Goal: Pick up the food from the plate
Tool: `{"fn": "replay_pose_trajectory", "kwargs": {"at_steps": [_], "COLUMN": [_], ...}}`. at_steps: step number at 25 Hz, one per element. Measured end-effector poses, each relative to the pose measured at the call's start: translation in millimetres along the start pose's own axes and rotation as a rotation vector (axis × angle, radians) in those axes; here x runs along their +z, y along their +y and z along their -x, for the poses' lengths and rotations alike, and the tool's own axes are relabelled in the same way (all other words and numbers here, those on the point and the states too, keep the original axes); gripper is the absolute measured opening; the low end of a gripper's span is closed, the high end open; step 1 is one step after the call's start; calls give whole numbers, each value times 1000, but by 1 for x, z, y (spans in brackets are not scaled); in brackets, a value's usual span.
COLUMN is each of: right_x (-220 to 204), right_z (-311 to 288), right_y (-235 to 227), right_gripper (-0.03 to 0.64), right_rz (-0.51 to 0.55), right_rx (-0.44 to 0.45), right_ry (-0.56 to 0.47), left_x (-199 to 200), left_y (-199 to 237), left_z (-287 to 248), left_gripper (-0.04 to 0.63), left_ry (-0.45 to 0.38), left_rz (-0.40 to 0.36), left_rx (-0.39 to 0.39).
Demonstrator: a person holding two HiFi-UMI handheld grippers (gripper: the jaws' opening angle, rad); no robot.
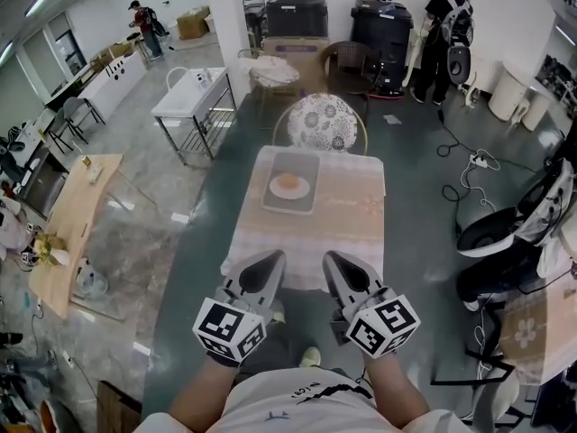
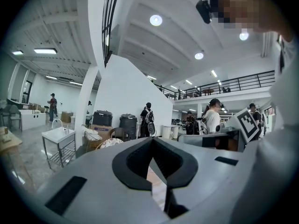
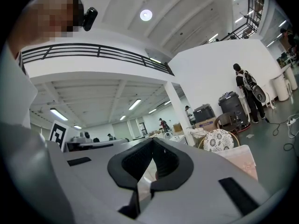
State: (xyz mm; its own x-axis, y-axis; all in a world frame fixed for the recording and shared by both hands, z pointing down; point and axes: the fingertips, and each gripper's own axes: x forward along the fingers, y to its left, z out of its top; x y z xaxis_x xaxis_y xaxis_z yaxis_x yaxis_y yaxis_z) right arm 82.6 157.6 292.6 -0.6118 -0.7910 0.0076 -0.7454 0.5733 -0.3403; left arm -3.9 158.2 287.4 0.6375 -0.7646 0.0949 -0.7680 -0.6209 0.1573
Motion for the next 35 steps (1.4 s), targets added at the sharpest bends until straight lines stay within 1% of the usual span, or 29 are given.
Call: {"fn": "replay_pose_trajectory", "kwargs": {"at_steps": [4, 8, 13, 17, 21, 26, 31, 35], "right_x": [-4, -5, -8, -5, -1, -6, -18, -22], "right_z": [-22, -55, -111, -159, -195, -226, -243, -258], "right_y": [-11, -28, -50, -69, -88, -109, -131, -153], "right_gripper": [15, 15, 15, 15, 14, 15, 15, 15], "right_rz": [8, 19, 25, 37, 41, 44, 33, 36], "right_rx": [-14, -41, -62, -89, -131, -188, -239, -265], "right_ry": [14, 25, 40, 45, 45, 58, 71, 48], "left_x": [-4, -5, -5, -4, -5, -17, -35, -53], "left_y": [21, 52, 106, 151, 186, 219, 237, 247], "left_z": [-15, -37, -70, -102, -133, -165, -194, -219], "left_gripper": [6, 6, 6, 6, 6, 6, 6, 6], "left_ry": [-2, -1, 4, 18, 39, 73, 97, 110], "left_rz": [2, 20, 38, 42, 17, -40, -70, -75], "left_rx": [6, 8, 3, -19, -47, -93, -152, -188]}}
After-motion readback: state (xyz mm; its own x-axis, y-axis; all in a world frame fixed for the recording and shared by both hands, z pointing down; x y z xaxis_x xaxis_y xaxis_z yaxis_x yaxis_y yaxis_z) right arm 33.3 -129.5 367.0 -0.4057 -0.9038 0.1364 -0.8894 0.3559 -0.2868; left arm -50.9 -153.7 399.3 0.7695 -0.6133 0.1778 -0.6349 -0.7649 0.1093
